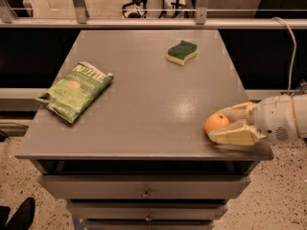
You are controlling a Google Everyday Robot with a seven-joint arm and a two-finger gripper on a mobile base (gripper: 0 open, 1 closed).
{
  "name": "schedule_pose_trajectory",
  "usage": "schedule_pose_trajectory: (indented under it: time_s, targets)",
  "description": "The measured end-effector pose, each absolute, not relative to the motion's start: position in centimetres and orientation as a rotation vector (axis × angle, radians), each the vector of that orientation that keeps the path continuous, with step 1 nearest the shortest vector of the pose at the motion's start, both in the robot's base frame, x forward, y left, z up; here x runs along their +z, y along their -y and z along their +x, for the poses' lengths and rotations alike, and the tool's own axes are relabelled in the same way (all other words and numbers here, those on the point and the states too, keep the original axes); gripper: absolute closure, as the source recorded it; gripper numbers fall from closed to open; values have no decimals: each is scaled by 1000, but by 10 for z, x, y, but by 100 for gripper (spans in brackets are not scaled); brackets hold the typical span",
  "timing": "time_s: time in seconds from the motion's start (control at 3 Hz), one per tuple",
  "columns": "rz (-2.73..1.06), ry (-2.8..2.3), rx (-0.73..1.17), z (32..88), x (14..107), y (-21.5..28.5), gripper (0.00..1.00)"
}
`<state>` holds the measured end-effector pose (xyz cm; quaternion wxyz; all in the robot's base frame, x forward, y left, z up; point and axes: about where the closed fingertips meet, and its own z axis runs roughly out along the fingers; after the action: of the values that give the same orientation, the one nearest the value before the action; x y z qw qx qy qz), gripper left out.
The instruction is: Pick orange
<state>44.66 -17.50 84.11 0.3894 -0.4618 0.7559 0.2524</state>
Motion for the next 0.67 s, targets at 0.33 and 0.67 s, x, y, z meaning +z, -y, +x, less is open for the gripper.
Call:
schedule_pose_trajectory:
  time_s: [0.33, 0.67]
  targets:
    - [-1155, -1942, 649, 450, 837, 178, 88]
    - [-1145, -1939, 618, 462, 846, 189, 100]
